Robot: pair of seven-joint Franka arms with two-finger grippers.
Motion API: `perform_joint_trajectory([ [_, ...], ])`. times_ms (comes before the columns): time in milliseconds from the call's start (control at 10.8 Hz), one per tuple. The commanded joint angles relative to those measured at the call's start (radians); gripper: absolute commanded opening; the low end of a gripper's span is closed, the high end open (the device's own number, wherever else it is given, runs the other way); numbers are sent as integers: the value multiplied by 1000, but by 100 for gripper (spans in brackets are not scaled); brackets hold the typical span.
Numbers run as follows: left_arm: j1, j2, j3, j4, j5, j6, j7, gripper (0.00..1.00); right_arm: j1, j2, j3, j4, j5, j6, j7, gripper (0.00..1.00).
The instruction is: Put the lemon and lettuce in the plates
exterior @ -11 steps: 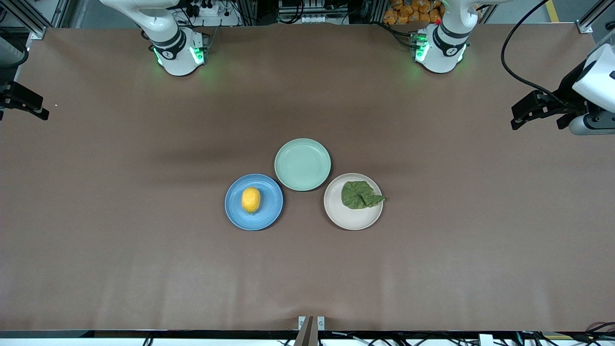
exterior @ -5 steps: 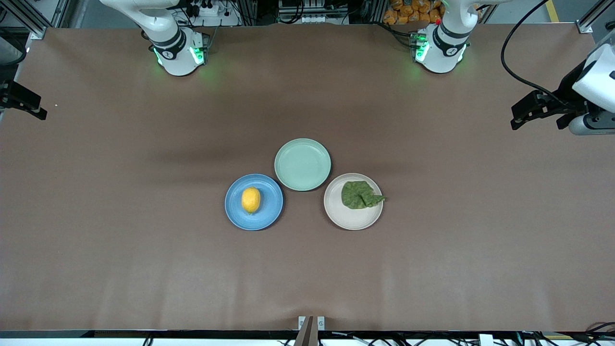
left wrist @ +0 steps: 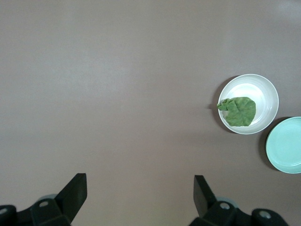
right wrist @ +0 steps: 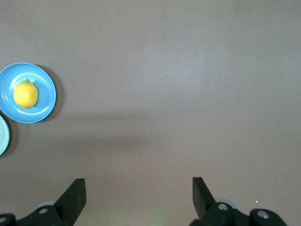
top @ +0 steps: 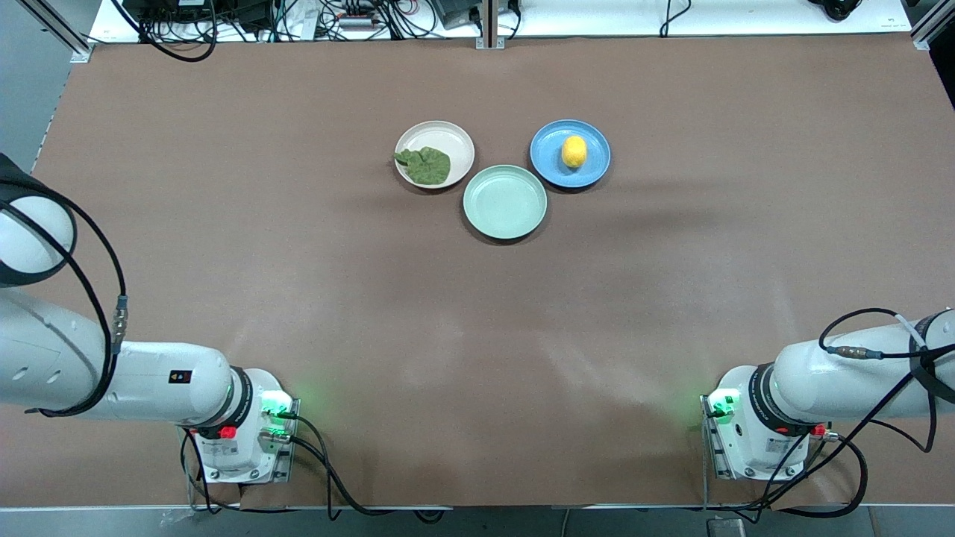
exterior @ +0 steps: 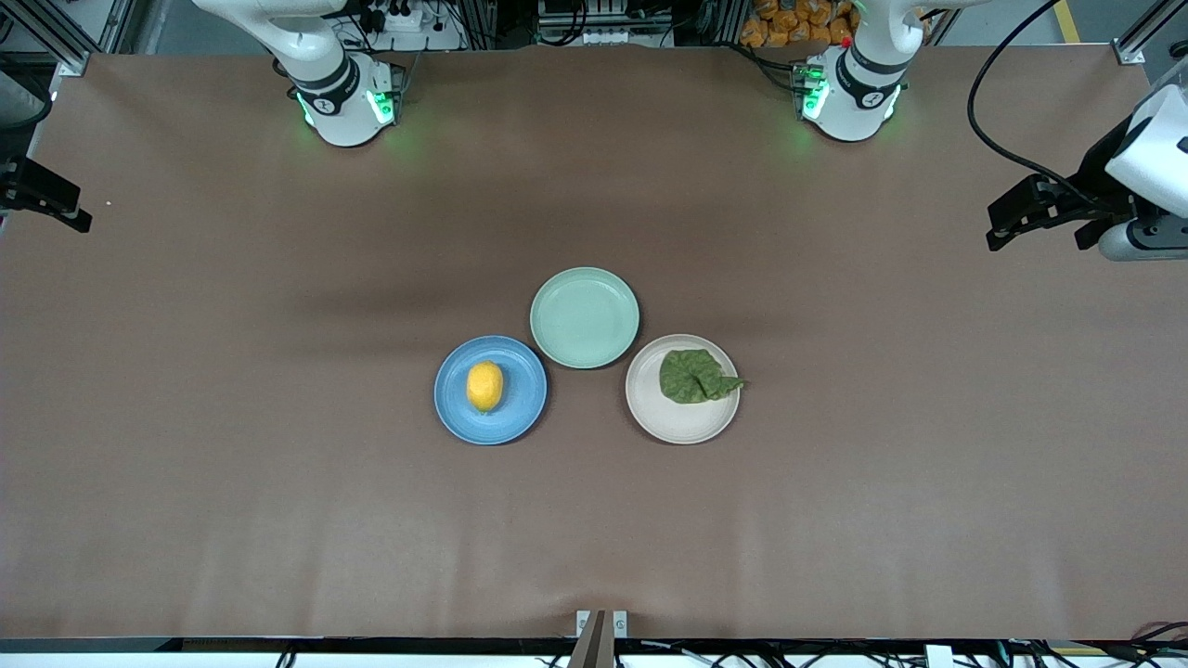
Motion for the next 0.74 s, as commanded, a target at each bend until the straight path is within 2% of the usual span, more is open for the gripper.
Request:
perform_joint_trajectory([
  [0,6,10,0,23,-22,-13,28,100,6,17,-2,32,-2,-11,8,100],
  [651,6,17,0,23,-22,-10,28,100,8,25,-2,32,-2,6,8,100],
])
